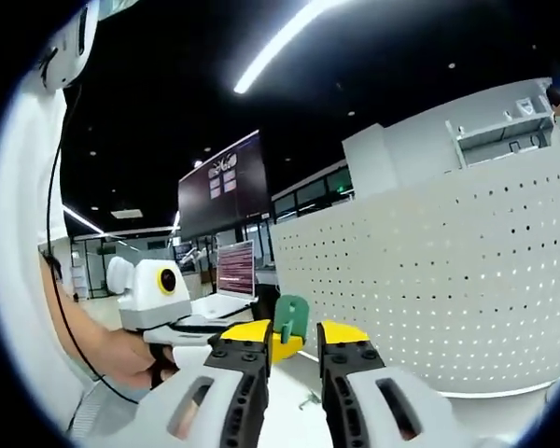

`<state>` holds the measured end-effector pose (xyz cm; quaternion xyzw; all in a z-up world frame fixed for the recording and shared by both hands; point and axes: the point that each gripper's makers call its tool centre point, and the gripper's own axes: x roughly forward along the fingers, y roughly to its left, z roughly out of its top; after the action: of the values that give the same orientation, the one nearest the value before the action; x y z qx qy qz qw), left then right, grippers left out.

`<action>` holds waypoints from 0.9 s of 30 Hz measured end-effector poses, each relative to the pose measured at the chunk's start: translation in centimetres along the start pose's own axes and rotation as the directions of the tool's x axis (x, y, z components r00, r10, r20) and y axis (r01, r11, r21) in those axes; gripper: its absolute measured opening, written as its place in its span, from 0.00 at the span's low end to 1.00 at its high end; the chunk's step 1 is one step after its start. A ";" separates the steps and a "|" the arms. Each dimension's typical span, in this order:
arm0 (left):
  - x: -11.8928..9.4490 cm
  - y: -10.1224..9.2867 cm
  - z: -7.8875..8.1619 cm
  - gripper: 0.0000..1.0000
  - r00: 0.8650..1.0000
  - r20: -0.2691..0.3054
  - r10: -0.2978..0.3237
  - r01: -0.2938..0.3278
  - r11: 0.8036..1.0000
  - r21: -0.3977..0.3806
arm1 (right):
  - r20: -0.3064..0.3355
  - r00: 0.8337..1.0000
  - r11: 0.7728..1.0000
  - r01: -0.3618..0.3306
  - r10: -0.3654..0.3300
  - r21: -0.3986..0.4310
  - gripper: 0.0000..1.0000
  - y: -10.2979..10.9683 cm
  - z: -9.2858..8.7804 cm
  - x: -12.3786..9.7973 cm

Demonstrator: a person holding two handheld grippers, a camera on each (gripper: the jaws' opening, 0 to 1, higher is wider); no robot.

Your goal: Insert the hook assembly into the mounting plate slot until the hook locks in place.

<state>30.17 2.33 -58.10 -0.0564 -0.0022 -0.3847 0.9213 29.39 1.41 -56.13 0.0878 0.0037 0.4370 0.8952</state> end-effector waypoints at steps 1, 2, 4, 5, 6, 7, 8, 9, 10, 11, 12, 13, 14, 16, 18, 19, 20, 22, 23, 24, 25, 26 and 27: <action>0.0 0.0 0.0 0.02 1.000 0.000 0.000 0.000 1.000 0.001 | -0.002 1.000 1.000 0.002 -0.002 0.000 0.15 0.0 0.0 0.1; 0.0 0.0 0.0 0.02 1.000 -0.001 -0.001 0.001 1.000 0.000 | -0.001 1.000 1.000 -0.003 0.003 0.014 0.15 0.0 0.0 0.2; -0.1 0.1 0.2 0.02 1.000 0.003 0.003 -0.003 1.000 0.004 | -0.002 1.000 1.000 0.001 -0.001 0.014 0.14 0.0 0.0 0.3; -0.1 0.1 0.2 0.02 1.000 0.003 0.003 -0.003 1.000 0.000 | -0.005 1.000 1.000 0.000 0.000 0.016 0.14 0.0 -0.1 0.4; -0.2 0.2 0.2 0.02 1.000 0.003 0.003 -0.003 1.000 0.003 | -0.003 1.000 1.000 -0.002 0.002 0.028 0.13 0.2 -0.1 0.4; -0.2 0.2 0.2 0.02 1.000 0.002 0.003 -0.003 1.000 0.006 | -0.005 1.000 0.999 -0.005 0.005 0.033 0.13 0.3 -0.2 0.5; -0.2 0.2 0.2 0.02 1.000 0.003 0.005 -0.005 1.000 0.009 | -0.014 1.000 0.999 -0.008 0.008 0.031 0.13 0.4 -0.5 0.6; -0.2 0.3 0.3 0.02 1.000 0.004 0.007 -0.007 1.000 0.009 | -0.024 1.000 0.999 -0.010 0.012 0.049 0.12 0.6 -0.8 0.5; -0.2 0.3 0.2 0.02 1.000 0.001 0.008 -0.008 1.000 0.006 | -0.012 1.000 0.999 -0.008 0.008 0.042 0.12 0.4 -0.6 0.7; -0.2 0.3 0.2 0.02 1.000 0.002 0.008 -0.008 1.000 0.006 | -0.012 1.000 0.999 -0.005 0.005 0.051 0.11 0.3 -0.6 0.8; -0.2 0.2 0.3 0.02 1.000 0.004 0.007 -0.007 1.000 0.010 | -0.011 1.000 0.999 -0.005 0.006 0.050 0.10 0.3 -0.6 0.9; -0.2 0.2 0.3 0.02 1.000 0.003 0.007 -0.007 1.000 0.008 | -0.009 1.000 0.999 -0.009 0.009 0.047 0.10 0.4 -0.5 1.1; -0.3 0.2 0.3 0.02 1.000 0.002 0.012 -0.012 1.000 0.011 | -0.010 1.000 0.999 -0.009 0.010 0.047 0.09 0.4 -0.5 1.1; -0.3 0.3 0.3 0.02 1.000 0.000 0.018 -0.018 1.000 0.011 | -0.014 1.000 0.999 -0.013 0.013 0.048 0.07 0.4 -0.5 1.2; -0.3 0.3 0.6 0.02 1.000 0.011 0.022 -0.022 1.000 0.008 | -0.005 1.000 0.999 -0.015 0.015 0.048 0.05 0.6 -0.3 1.3; -0.1 0.3 0.6 0.02 1.000 0.008 0.019 -0.019 1.000 0.003 | -0.001 1.000 0.999 -0.014 0.014 0.045 0.04 0.7 -0.2 1.3; 0.0 0.2 0.8 0.02 1.000 0.012 0.024 -0.024 1.000 0.016 | 0.004 1.000 0.999 -0.005 0.004 0.042 0.03 0.5 0.0 1.3; 0.1 0.1 0.8 0.02 1.000 0.012 0.018 -0.018 0.999 0.028 | 0.011 1.000 0.999 0.000 -0.001 0.041 0.03 0.5 0.2 1.2; 0.1 0.1 0.8 0.02 1.000 0.013 0.015 -0.015 1.000 0.026 | 0.011 1.000 0.999 0.004 -0.005 0.036 0.03 0.4 0.2 1.2; 0.1 0.1 0.8 0.02 1.000 0.011 0.014 -0.015 1.000 0.025 | 0.009 1.000 1.000 0.009 -0.010 0.025 0.03 0.4 0.2 1.1; 0.1 0.0 0.8 0.02 1.000 0.013 0.015 -0.015 0.999 0.035 | 0.012 1.000 1.000 0.012 -0.012 0.021 0.03 0.4 0.2 1.1; 0.1 0.0 0.8 0.02 1.000 0.014 0.016 -0.017 0.999 0.032 | 0.016 1.000 1.000 0.017 -0.017 0.025 0.03 0.3 0.3 1.1; 0.2 0.0 0.8 0.02 1.000 0.015 0.018 -0.019 0.999 0.028 | 0.018 1.000 0.999 0.020 -0.020 0.028 0.03 0.3 0.3 1.1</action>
<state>30.32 2.32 -57.27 -0.0462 -0.0141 -0.3757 0.9255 29.86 2.37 -55.75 0.1043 0.0026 0.4271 0.8981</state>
